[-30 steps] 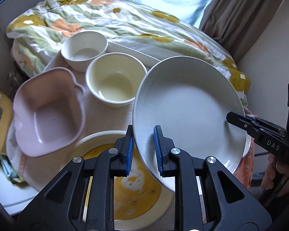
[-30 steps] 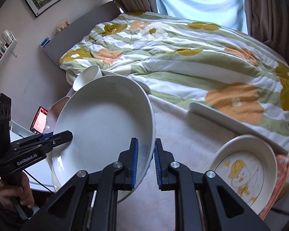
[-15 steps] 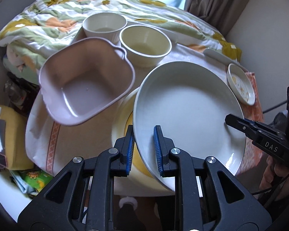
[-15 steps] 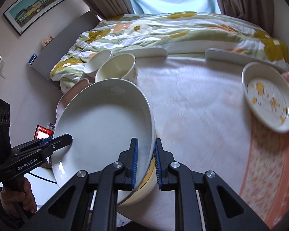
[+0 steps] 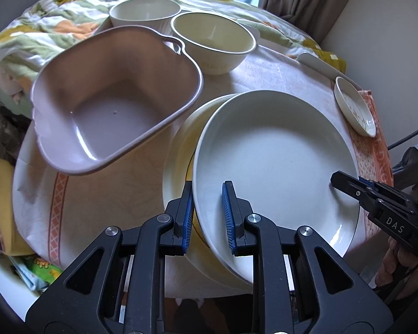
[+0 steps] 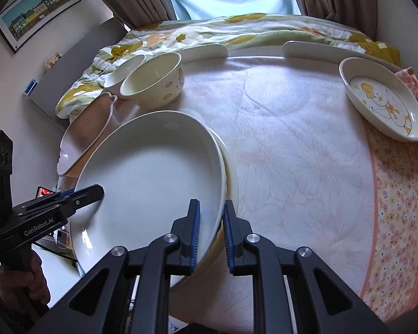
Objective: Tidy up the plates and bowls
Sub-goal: 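Lift the white plate and lower it onto the yellow lion plate, then open the right tool and withdraw it from the stacked plates, then move the right tool to the small duck plate and grasp its rim, then carry the duck plate and lower it onto the plate stack, then open the right tool and withdraw it from the duck plate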
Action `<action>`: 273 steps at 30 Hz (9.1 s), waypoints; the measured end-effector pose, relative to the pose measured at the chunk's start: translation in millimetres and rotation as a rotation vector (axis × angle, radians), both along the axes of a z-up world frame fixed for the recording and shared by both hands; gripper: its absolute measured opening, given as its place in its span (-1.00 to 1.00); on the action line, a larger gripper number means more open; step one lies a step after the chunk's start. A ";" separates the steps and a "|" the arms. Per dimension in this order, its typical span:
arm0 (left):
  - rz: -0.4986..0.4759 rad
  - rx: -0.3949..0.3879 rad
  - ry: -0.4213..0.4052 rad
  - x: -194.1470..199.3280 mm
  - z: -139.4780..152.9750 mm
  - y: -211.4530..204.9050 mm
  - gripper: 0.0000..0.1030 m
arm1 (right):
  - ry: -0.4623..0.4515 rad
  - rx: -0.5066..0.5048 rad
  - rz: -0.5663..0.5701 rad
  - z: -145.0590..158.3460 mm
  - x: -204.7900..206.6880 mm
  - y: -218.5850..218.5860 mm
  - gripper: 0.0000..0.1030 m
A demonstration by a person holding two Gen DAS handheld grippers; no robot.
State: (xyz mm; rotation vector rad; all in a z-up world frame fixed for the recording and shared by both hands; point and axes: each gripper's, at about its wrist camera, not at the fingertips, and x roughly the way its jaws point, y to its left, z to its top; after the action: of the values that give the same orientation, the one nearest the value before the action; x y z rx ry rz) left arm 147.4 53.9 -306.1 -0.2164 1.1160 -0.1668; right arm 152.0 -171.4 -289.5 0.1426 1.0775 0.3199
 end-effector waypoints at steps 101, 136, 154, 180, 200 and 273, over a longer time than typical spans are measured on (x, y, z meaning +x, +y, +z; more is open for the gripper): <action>-0.549 0.031 0.001 213.5 40.9 -323.0 0.27 | 0.044 0.160 -0.621 12.3 45.2 -255.2 0.20; -0.529 0.108 0.070 254.0 -10.1 -345.4 -0.75 | 0.054 0.059 -0.637 -14.1 91.0 -271.3 -0.77; -0.434 0.049 -0.108 177.7 85.4 -284.3 -0.75 | -0.087 0.049 -0.542 64.8 53.7 -238.7 -0.77; -0.098 0.067 -0.096 23.4 73.0 -55.2 -0.75 | -0.056 0.103 -0.215 54.4 -7.9 -46.7 -0.77; -0.008 0.039 0.008 3.6 0.4 -15.0 -0.75 | -0.034 0.016 -0.067 6.9 -3.8 -0.6 -0.77; 0.059 0.252 -0.248 -32.6 112.3 10.3 1.00 | -0.148 -0.027 0.105 79.1 15.7 25.3 1.00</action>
State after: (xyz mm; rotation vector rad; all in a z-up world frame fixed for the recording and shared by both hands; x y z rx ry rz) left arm 114.9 64.2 -193.8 -0.0023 0.8731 0.0009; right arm 167.7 -146.1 -210.4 0.0376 0.9436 0.4039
